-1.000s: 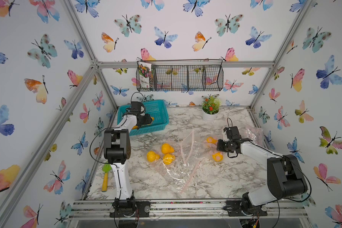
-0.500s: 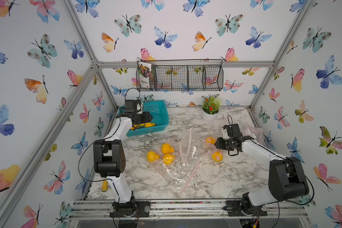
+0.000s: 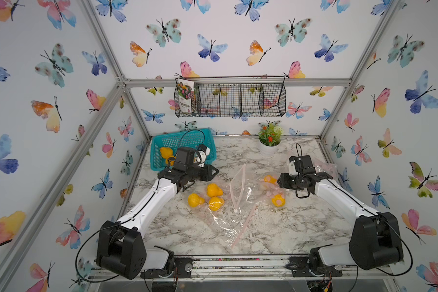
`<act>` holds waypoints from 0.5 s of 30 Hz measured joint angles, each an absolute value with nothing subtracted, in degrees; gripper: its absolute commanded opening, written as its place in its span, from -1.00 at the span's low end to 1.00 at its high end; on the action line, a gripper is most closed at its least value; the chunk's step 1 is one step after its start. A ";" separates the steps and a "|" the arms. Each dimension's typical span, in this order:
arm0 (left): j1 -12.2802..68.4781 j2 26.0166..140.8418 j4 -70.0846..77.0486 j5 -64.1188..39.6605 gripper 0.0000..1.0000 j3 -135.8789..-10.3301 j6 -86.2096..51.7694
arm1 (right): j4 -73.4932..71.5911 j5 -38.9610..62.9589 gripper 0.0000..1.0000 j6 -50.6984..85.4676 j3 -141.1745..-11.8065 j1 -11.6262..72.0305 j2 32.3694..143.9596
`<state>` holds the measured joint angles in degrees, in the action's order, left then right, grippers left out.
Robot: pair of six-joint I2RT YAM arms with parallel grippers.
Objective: Open the zip-top bag and take out the pear
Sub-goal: Place the pear in the basket.
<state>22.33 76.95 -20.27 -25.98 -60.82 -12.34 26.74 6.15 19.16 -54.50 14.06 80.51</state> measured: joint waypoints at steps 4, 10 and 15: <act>30.48 76.27 -18.00 -27.44 -0.34 -56.31 -15.11 | 27.88 6.00 0.01 18.81 -54.48 14.06 80.51; 38.22 79.05 -14.13 -26.79 -0.35 -55.57 -19.33 | 27.83 6.90 0.01 19.16 -53.49 14.06 80.47; 42.30 85.76 -12.60 -23.35 -0.43 -59.40 -20.21 | 27.81 5.54 0.02 20.10 -49.98 14.06 78.24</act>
